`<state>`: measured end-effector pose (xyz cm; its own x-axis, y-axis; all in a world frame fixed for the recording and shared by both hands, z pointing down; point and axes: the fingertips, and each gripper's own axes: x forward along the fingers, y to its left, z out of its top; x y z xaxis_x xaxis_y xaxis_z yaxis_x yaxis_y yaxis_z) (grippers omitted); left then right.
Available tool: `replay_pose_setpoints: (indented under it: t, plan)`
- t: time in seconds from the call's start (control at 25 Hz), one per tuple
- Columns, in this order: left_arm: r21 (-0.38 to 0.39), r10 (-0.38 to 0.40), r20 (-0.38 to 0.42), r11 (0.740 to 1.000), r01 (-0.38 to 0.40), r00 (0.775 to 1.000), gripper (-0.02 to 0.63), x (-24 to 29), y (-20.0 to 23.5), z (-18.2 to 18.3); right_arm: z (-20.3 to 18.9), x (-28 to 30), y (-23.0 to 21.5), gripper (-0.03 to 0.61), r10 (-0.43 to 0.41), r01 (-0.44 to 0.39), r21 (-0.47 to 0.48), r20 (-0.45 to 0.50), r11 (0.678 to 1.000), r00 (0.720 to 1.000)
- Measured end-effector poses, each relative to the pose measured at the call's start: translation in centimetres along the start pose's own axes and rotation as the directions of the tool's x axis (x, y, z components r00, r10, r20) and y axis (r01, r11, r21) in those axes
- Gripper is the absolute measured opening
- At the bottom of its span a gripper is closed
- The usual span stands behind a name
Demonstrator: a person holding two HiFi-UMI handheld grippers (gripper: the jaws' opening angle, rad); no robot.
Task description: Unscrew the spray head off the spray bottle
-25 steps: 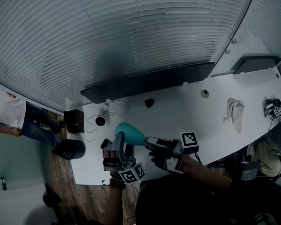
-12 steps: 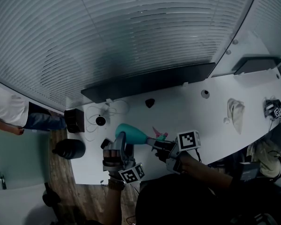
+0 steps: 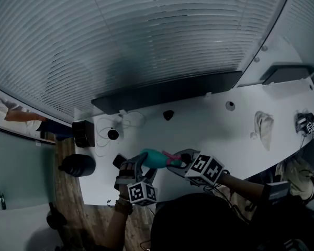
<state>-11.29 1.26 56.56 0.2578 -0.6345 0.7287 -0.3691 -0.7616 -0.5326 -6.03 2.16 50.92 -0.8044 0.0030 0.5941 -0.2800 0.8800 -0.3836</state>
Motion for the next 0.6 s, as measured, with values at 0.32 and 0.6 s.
replay_pose_setpoints:
  t: [0.32, 0.6]
  plan:
    - [-0.101, -0.474, 0.091, 0.871, 0.481, 0.876, 0.337, -0.4, -7.2, 0.7, -4.0, -0.2, 3.5, 0.129, -0.106, -0.128, -0.700, -0.281, 0.703, 0.954]
    - [0.039, -0.805, 0.115, 0.590, 0.807, 0.583, 0.337, -2.4, -13.1, 0.4, -8.7, -0.3, 7.5, 0.127, -0.181, -0.336, -0.937, -0.349, 0.099, 0.920]
